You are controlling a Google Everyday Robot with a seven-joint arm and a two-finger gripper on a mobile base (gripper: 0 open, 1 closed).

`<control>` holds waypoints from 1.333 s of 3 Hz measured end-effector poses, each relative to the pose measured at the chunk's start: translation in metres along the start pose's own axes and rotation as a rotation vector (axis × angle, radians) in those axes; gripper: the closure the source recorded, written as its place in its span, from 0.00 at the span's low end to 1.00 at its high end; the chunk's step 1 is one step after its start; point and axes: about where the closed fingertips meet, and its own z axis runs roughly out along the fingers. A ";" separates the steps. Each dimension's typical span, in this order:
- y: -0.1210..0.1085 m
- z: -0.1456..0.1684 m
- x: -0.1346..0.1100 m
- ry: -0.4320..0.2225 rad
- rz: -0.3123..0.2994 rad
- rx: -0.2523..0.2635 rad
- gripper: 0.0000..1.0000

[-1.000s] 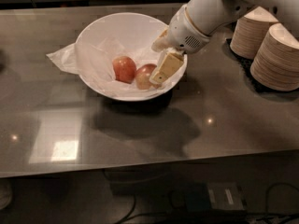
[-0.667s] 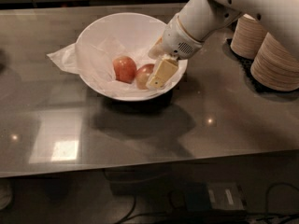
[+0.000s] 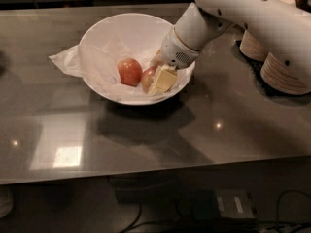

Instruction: Pick apple from white bowl

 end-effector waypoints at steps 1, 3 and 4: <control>-0.004 0.011 0.004 0.006 0.016 -0.015 0.33; -0.007 0.020 0.009 0.008 0.036 -0.024 0.65; -0.013 0.009 0.011 -0.002 0.043 0.002 0.89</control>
Offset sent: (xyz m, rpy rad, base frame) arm 0.0142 -0.0009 -0.0268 -0.0026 0.0533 -0.0337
